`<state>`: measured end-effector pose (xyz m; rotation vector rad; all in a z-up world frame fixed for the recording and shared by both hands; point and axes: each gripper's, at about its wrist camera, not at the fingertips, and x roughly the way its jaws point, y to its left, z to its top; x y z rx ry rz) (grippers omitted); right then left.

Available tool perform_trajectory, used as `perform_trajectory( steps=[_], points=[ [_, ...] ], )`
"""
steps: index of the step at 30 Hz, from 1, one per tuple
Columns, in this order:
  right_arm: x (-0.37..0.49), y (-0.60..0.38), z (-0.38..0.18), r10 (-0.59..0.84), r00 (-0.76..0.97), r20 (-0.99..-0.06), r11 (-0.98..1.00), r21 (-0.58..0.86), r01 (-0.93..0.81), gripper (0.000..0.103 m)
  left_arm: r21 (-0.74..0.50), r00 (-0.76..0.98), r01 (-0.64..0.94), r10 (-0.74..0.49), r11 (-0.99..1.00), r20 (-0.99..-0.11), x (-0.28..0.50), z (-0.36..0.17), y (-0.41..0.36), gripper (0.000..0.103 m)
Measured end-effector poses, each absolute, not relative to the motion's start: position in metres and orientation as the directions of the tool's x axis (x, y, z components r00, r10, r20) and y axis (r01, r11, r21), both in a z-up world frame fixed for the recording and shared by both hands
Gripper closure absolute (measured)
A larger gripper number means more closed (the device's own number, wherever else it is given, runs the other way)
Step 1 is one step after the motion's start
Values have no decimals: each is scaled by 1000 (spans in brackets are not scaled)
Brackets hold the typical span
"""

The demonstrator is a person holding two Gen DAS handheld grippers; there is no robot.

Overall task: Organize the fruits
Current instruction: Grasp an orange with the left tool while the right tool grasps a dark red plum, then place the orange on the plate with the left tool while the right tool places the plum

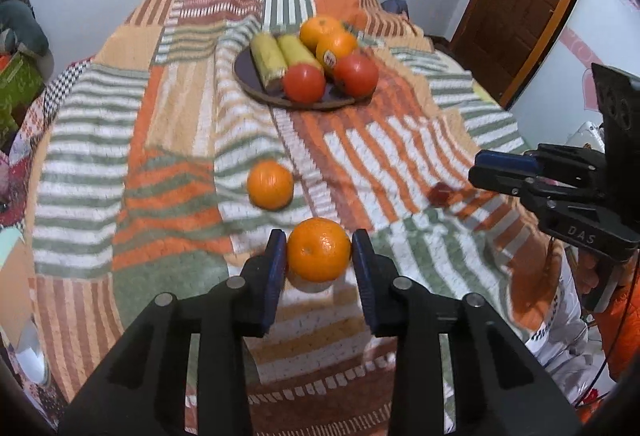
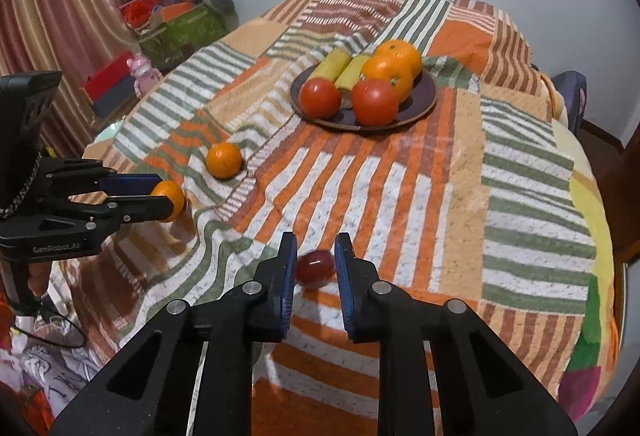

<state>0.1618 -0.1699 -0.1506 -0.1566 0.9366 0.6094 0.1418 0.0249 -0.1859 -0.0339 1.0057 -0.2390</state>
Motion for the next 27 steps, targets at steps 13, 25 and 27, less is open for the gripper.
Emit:
perform_trajectory(
  steps=[13,25,27],
  points=[
    [183,-150,-174,398,372,-839,811,131,-571,66,-146,556,181,-224,973,-800,163,-167,29,69],
    [191,-141,-189,360,370,-857,806,85,-586,76,-156,546,163,-220,974,-808,177,-177,39,69],
    [196,-145,-182,371,384,-845,811,94,-578,76,-160,552,163,-224,974,-803,184,-175,38,69]
  ],
)
